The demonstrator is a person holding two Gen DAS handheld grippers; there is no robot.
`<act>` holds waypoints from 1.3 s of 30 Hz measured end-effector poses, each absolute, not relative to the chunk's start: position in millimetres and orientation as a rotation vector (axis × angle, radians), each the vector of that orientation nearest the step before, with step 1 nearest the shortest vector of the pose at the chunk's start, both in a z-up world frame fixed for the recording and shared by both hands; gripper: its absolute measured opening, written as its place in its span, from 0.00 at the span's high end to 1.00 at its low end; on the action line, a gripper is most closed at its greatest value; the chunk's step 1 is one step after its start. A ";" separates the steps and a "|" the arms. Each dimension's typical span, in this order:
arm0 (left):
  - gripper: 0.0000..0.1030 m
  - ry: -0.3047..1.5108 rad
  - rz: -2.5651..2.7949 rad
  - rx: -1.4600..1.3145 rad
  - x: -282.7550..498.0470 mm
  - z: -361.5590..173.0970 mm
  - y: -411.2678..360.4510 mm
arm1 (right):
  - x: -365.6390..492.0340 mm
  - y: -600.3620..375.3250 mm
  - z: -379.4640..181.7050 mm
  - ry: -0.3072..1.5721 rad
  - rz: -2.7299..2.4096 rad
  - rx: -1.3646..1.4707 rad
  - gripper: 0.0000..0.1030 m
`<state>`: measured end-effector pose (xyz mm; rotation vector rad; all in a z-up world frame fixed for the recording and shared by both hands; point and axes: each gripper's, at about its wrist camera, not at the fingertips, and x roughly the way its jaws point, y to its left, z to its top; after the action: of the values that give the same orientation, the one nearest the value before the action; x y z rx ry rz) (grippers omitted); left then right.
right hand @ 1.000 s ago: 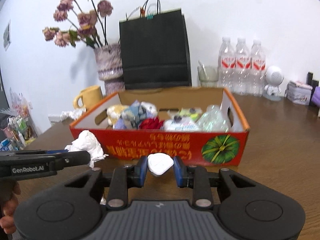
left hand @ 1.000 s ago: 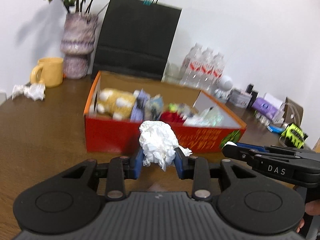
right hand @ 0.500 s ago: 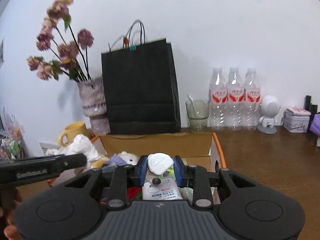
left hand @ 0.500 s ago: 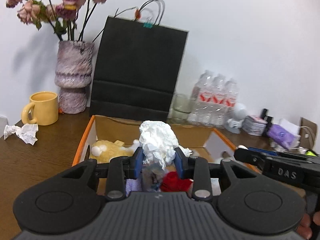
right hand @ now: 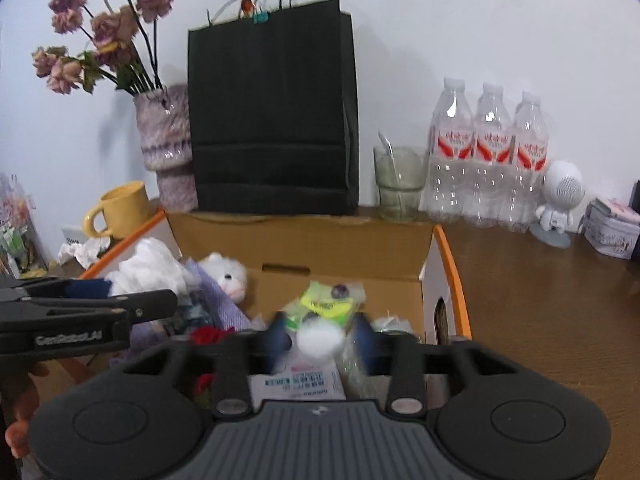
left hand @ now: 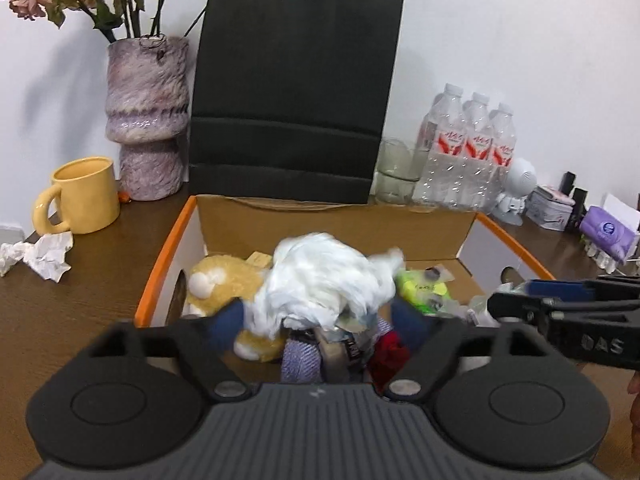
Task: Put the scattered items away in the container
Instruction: 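Lower tissue and white round item into the box and open both grippers, then reach the left gripper to the small clear packet on the table and grasp it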
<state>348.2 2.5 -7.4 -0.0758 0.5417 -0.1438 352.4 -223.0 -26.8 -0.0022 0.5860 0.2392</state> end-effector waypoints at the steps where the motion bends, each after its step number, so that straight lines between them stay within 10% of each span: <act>1: 0.07 0.544 -0.139 -0.073 347.9 -6.8 2.4 | 351.7 -223.8 -26.5 0.592 0.237 0.002 0.15; 6: 0.00 0.545 -0.133 -0.085 343.1 -1.5 2.7 | 344.0 -226.4 -17.4 0.607 0.230 -0.023 0.00; 39: 0.00 0.574 -0.148 -0.069 237.0 21.9 5.0 | 233.7 -234.9 0.4 0.616 0.191 -0.021 0.00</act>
<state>237.0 5.0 21.9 -0.0689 0.5738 -0.1476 233.7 -234.9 0.4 -0.0209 0.6162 0.1910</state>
